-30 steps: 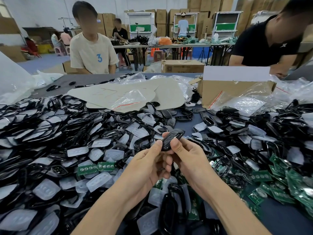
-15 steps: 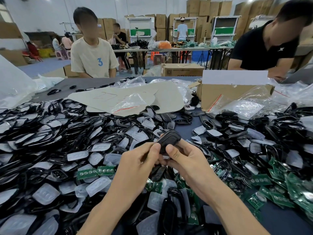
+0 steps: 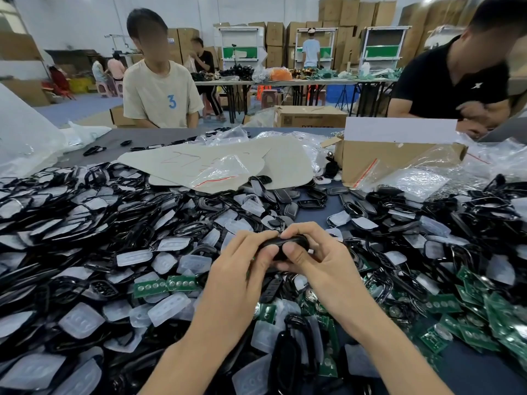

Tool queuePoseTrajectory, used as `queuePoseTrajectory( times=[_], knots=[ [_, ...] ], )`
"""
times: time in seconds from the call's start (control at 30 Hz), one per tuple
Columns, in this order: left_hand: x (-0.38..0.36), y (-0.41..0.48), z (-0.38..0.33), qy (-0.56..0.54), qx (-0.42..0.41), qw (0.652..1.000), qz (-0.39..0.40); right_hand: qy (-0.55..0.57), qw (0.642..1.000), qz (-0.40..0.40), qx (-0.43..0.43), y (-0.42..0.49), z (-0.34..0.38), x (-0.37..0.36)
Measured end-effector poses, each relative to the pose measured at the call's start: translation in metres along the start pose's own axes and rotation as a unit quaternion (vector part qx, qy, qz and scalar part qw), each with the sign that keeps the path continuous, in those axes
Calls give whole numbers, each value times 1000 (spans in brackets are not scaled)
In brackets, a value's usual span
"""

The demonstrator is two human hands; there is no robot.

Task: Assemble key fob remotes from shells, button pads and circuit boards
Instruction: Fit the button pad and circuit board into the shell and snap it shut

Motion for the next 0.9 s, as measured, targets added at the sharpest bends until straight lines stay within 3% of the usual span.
queuePoseTrajectory(
  times=[0.2, 0.5, 0.9],
  knots=[
    [-1, 1, -1, -100, 104, 989, -35, -14, 999, -21, 22, -3, -5, -12],
    [-1, 1, -5, -174, 127, 976, -20, -35, 995, -69, 58, -8, -2, -22],
    [-1, 0, -3, -180, 91, 977, -63, -16, 996, -53, 65, -9, 4, -26]
  ],
)
Point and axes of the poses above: each hand's wrist, its own y-axis towards the middle knuckle, its own x-axis out of the back of the hand, z = x × y, the point moved 1 cm from there along y, towards the middle knuckle, and after that the axes turned 6 degrees about y, right-handed, at the moved point
